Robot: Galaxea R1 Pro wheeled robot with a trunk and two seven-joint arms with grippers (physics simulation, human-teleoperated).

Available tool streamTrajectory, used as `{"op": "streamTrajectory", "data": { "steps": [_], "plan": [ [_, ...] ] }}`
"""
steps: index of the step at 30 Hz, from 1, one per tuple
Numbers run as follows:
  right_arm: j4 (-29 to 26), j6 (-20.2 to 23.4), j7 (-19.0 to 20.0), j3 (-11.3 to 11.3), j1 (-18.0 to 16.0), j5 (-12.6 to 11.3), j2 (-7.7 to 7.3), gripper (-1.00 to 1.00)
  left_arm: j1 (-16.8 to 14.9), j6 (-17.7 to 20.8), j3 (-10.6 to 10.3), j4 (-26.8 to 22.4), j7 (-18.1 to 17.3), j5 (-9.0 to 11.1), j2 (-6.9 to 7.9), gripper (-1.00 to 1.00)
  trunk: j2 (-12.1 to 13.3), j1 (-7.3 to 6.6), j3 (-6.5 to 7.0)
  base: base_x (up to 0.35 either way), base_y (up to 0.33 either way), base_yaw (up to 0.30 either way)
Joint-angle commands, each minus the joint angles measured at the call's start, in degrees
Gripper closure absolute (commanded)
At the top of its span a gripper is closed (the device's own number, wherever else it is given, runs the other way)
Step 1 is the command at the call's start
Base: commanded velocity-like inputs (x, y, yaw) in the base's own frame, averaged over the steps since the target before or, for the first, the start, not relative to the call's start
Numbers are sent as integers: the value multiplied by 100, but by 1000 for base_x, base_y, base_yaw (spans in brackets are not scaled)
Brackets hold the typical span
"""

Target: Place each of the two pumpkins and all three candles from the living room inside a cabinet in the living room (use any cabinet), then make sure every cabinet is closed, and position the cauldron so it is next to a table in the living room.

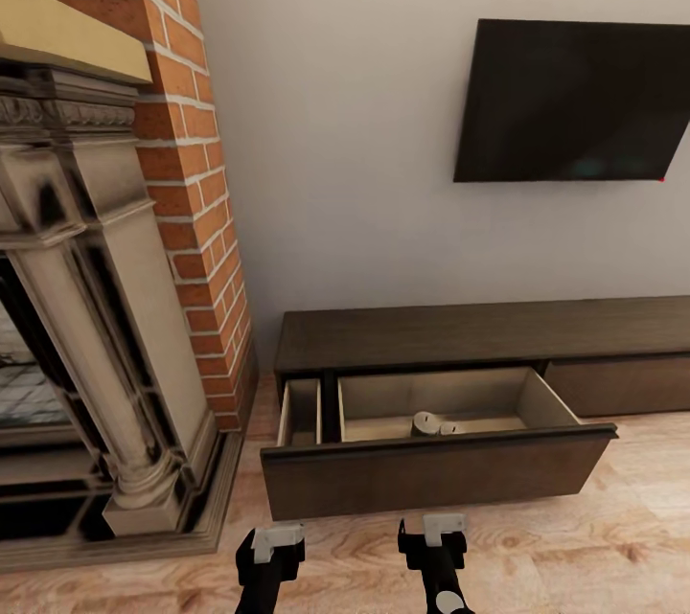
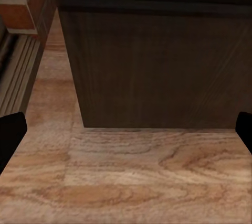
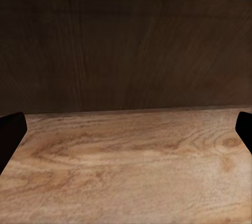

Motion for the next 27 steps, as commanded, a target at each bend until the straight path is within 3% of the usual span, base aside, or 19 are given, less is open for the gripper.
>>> {"op": "streamTrajectory", "data": {
  "steps": [1, 12, 22, 27],
  "plan": [
    [6, -16, -18, -45, -4, 59, 4, -100, -5, -11, -49, -4, 53, 8, 1, -100, -2, -1, -5, 0, 0, 0],
    [7, -23, -18, -45, -4, 56, 4, -100, -5, -11, -49, -4, 53, -4, 2, -100, -2, -1, -5, 7, 0, 0],
    [7, -25, -18, -62, -4, -2, 4, -100, -5, -78, -49, -4, 53, -18, 0, -100, -2, -1, -5, 180, -12, 0],
    [7, -25, -18, -63, -4, -10, 4, -100, -5, -150, -49, 2, 53, -18, -6, -100, -203, 109, -95, 21, -3, 0]
  ]
}}
